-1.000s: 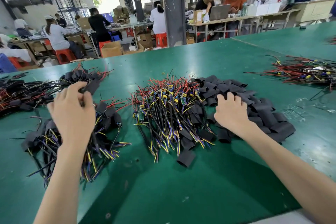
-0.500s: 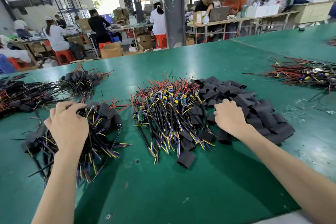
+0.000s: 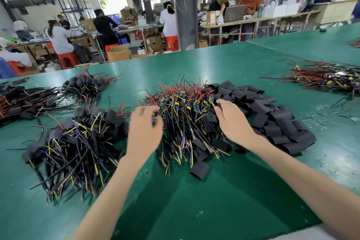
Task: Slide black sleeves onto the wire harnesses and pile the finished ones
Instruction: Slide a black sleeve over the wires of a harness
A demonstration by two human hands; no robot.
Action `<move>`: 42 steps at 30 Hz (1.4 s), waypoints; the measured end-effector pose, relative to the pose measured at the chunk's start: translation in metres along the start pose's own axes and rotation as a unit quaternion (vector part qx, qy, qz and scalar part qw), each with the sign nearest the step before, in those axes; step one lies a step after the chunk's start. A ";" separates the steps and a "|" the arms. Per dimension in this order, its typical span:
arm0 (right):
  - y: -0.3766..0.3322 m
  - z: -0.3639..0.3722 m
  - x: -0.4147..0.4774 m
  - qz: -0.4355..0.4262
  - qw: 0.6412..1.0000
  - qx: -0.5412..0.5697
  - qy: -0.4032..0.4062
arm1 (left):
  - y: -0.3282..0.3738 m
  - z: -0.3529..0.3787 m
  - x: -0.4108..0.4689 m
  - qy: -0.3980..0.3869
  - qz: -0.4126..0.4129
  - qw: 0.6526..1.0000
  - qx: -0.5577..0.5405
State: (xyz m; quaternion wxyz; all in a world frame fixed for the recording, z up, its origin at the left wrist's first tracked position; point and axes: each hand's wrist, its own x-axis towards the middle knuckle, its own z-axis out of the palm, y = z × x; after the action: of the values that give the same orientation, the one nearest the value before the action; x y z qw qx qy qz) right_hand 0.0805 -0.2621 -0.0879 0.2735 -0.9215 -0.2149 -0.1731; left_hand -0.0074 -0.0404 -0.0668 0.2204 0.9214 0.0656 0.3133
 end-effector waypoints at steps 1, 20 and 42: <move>-0.002 0.002 0.000 0.002 1.000 0.014 -0.014 | 0.005 0.011 -0.001 -0.048 -0.029 0.998 0.001; -0.010 0.011 -0.007 -0.005 0.995 0.016 -0.095 | 0.019 0.048 0.042 -0.029 -0.185 0.980 0.061; -0.009 0.013 -0.008 -0.019 0.995 -0.039 -0.088 | 0.028 0.043 0.042 -0.023 -0.214 0.963 -0.160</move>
State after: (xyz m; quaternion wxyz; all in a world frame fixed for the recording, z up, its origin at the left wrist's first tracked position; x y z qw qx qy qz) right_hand 0.0724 -0.2502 -0.0982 0.2144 -0.9387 -0.2488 -0.1048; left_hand 0.0518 -0.0702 -0.0617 0.4279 0.8455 0.2056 0.2443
